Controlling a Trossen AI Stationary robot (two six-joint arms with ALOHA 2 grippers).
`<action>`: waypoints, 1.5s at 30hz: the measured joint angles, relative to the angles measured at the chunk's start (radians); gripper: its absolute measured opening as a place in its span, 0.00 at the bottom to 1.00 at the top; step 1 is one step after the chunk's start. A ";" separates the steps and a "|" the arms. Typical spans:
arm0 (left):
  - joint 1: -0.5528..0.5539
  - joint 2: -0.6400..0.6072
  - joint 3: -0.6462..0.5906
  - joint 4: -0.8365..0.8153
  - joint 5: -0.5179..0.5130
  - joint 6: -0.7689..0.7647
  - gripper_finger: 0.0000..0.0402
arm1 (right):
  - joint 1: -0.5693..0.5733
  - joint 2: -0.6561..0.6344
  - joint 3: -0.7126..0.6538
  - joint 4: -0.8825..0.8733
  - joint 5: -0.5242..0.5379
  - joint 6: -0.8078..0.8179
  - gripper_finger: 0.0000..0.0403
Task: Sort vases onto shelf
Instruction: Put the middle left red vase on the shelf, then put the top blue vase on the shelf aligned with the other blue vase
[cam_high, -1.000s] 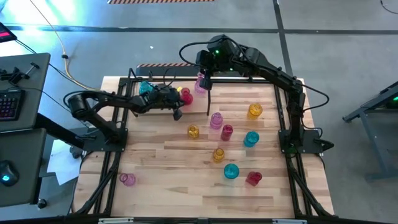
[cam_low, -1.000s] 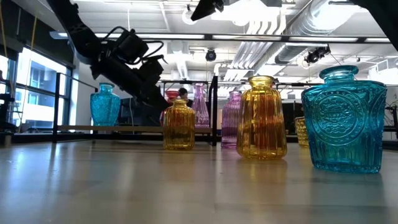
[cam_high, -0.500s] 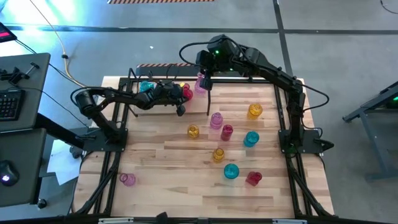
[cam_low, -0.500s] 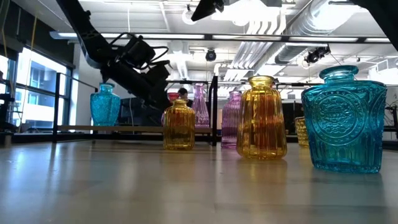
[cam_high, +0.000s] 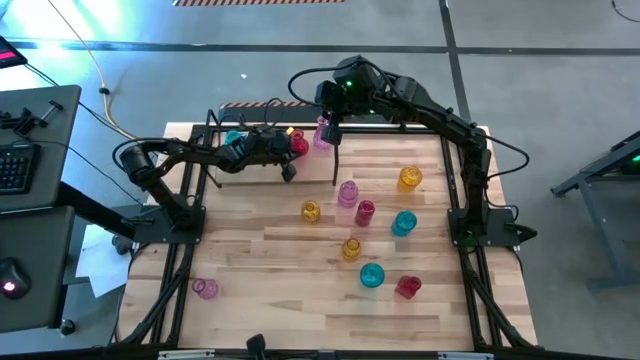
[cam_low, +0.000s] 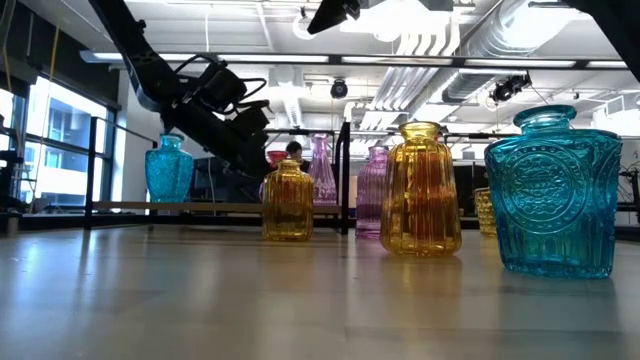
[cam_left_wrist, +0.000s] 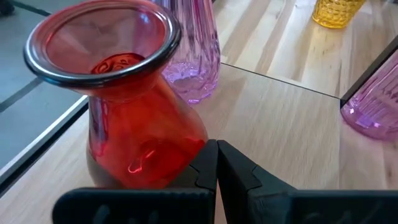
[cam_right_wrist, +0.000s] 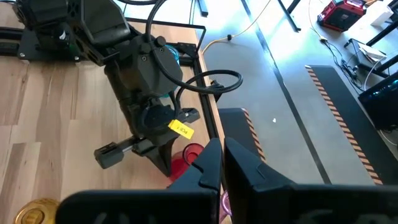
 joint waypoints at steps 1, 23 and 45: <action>0.002 0.000 0.000 0.000 0.001 0.004 0.00 | 0.000 0.000 0.000 0.000 0.000 0.000 0.00; -0.017 -0.013 0.001 0.008 0.086 -0.009 0.00 | 0.000 0.000 0.000 -0.016 -0.008 0.023 0.00; -0.332 -0.781 0.001 -0.606 0.063 -0.010 0.00 | 0.222 0.000 -0.018 -0.392 0.014 0.059 0.00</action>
